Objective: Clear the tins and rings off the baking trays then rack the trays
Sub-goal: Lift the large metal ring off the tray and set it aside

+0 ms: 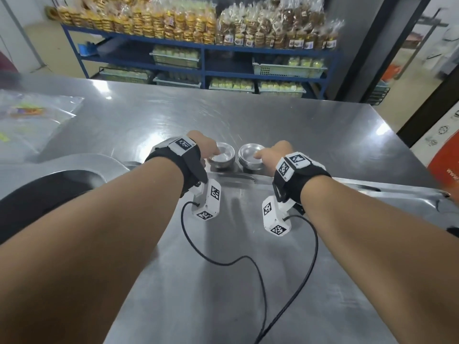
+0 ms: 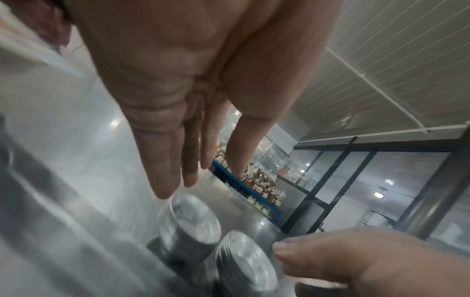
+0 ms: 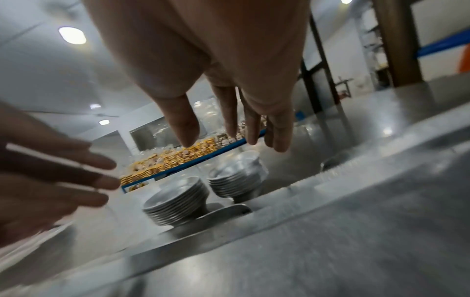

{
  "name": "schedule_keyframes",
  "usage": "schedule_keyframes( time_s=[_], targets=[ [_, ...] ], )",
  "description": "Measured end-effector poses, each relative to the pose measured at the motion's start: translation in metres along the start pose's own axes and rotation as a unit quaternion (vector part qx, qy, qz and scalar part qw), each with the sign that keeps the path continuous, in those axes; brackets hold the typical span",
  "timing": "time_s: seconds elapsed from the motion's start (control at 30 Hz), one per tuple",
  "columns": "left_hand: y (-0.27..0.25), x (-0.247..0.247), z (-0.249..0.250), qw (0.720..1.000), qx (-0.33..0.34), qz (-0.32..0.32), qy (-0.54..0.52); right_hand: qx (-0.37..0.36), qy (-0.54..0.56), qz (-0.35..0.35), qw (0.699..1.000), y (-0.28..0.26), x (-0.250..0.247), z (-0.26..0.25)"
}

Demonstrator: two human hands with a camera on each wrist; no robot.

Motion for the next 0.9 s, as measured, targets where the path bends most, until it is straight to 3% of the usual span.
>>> schedule_keyframes(
  time_s=[0.03,0.1,0.2,0.33,0.63,0.73,0.9],
  targets=[
    [-0.003,-0.005,0.0,1.0,0.005,-0.021,0.009,-0.021,-0.037,0.004,0.999,-0.008,-0.001,-0.004],
    [-0.012,-0.024,-0.001,0.997,0.001,0.013,-0.074,-0.073,-0.106,0.01,0.992,-0.031,0.002,-0.017],
    [-0.041,-0.062,-0.007,0.997,0.025,0.068,-0.031,-0.147,-0.182,-0.013,0.972,-0.07,0.016,-0.036],
    [-0.09,-0.113,-0.038,0.994,0.001,0.083,0.067,-0.202,-0.254,-0.07,0.943,-0.131,0.038,-0.059],
    [-0.188,-0.181,-0.163,0.958,-0.159,0.028,0.236,-0.203,-0.242,-0.156,0.936,-0.234,0.1,-0.075],
    [-0.204,-0.185,-0.198,0.958,-0.196,0.027,0.207,-0.211,-0.266,-0.131,0.931,-0.253,0.121,-0.069],
    [-0.223,-0.19,-0.216,0.962,-0.215,0.093,0.137,-0.171,-0.247,-0.102,0.948,-0.269,0.139,-0.061]
  ],
)
Point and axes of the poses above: each hand's wrist, its own y-axis towards the middle knuckle, its own x-axis out of the palm, z = x × y, the point moved 2 cm from there along y, towards the middle knuckle, and after that the axes turned 9 degrees about x, right-handed, at the moved point
